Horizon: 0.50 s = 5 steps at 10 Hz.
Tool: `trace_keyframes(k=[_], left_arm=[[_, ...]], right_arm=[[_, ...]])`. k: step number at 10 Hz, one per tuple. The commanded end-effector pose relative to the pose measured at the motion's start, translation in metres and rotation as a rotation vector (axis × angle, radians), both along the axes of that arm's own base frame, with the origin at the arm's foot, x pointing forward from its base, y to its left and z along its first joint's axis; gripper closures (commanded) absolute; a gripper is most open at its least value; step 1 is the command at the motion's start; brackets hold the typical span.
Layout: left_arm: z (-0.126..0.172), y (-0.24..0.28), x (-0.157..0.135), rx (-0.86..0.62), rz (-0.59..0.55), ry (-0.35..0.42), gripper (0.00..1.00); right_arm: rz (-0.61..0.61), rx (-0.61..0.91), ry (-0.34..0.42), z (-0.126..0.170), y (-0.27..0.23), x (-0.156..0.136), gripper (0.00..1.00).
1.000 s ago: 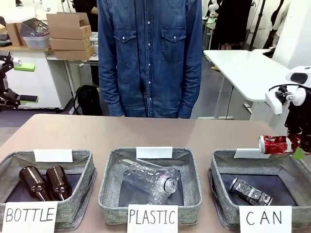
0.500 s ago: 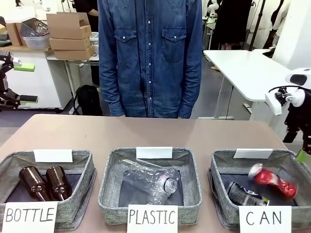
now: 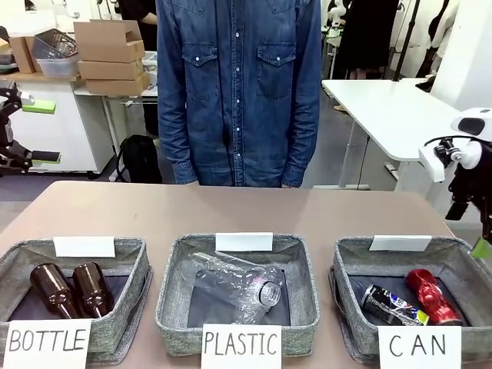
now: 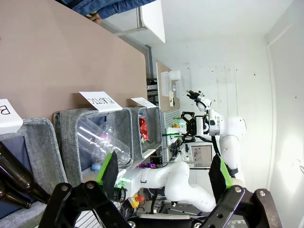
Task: Sort the can waste into the basket.
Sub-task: Pick up the can waste from the table and place it in the right Fabric basket.
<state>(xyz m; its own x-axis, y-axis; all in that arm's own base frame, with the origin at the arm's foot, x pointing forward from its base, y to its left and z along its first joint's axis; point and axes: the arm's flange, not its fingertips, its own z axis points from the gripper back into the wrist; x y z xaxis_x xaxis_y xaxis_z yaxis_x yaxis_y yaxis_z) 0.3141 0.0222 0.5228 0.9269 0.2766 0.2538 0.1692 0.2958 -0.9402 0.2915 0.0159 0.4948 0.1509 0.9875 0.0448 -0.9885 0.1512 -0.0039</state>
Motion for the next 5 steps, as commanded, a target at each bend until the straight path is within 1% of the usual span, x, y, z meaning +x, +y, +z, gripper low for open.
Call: trace_keyframes(k=[1, 2, 3, 4, 5], left_arm=[[0.000, 0.001, -0.001, 0.007, -0.011, -0.003, 0.00], [0.000, 0.001, -0.001, 0.007, -0.011, -0.003, 0.00], [0.000, 0.001, -0.001, 0.007, -0.011, -0.003, 0.00], [0.000, 0.001, -0.001, 0.007, -0.011, -0.003, 0.00], [0.000, 0.001, -0.001, 0.007, -0.011, -0.003, 0.00]], right_arm=[[-0.061, 0.128, 0.072, 0.000, -0.005, 0.002, 0.00], [-0.172, 0.322, 0.185, 0.012, -0.003, 0.010, 0.00], [-0.664, 0.751, 0.417, 0.033, 0.016, 0.033, 0.00], [-0.722, 0.961, 0.741, 0.045, 0.022, 0.056, 0.00], [-0.891, 1.093, 1.001, 0.047, 0.024, 0.084, 0.00]])
